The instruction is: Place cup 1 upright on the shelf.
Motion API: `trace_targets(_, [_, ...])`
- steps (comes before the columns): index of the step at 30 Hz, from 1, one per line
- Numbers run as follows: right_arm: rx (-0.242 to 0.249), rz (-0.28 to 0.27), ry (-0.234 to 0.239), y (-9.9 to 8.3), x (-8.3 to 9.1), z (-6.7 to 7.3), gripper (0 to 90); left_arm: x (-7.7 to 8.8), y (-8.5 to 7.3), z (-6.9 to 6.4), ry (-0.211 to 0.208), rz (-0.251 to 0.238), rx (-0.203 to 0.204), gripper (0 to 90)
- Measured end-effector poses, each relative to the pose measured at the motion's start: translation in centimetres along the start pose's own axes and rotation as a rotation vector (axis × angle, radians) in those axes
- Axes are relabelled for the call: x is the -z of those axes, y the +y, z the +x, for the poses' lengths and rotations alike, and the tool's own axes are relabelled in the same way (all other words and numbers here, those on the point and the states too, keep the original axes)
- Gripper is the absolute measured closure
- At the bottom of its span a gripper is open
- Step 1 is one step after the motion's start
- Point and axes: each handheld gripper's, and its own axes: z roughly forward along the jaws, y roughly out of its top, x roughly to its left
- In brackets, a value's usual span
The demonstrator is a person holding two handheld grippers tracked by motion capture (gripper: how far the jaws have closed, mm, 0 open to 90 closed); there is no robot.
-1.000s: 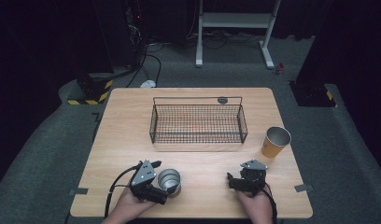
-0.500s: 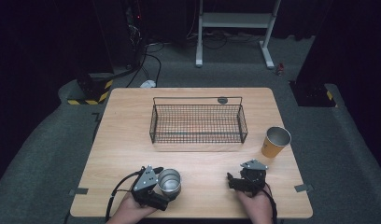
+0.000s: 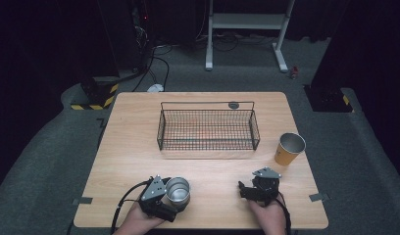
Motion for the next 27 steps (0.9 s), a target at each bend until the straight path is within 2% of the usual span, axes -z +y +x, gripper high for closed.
trace_targets(4, [0.0,0.0,0.0,0.0,0.0,0.0,9.0,-0.1,-0.1,0.1,0.001,0.012,-0.002,1.6])
trace_targets(11, [0.002,0.0,0.0,0.0,0.0,0.0,9.0,0.2,-0.3,0.4,-0.001,-0.02,0.008,15.0])
trace_targets(20, [0.002,0.0,0.0,0.0,0.0,0.0,9.0,0.4,-0.3,0.6,0.013,-0.033,0.011,16.9])
trace_targets(27, [0.0,0.0,0.0,0.0,0.0,0.0,8.9,0.6,-0.2,1.1,0.051,-0.059,0.032,17.4])
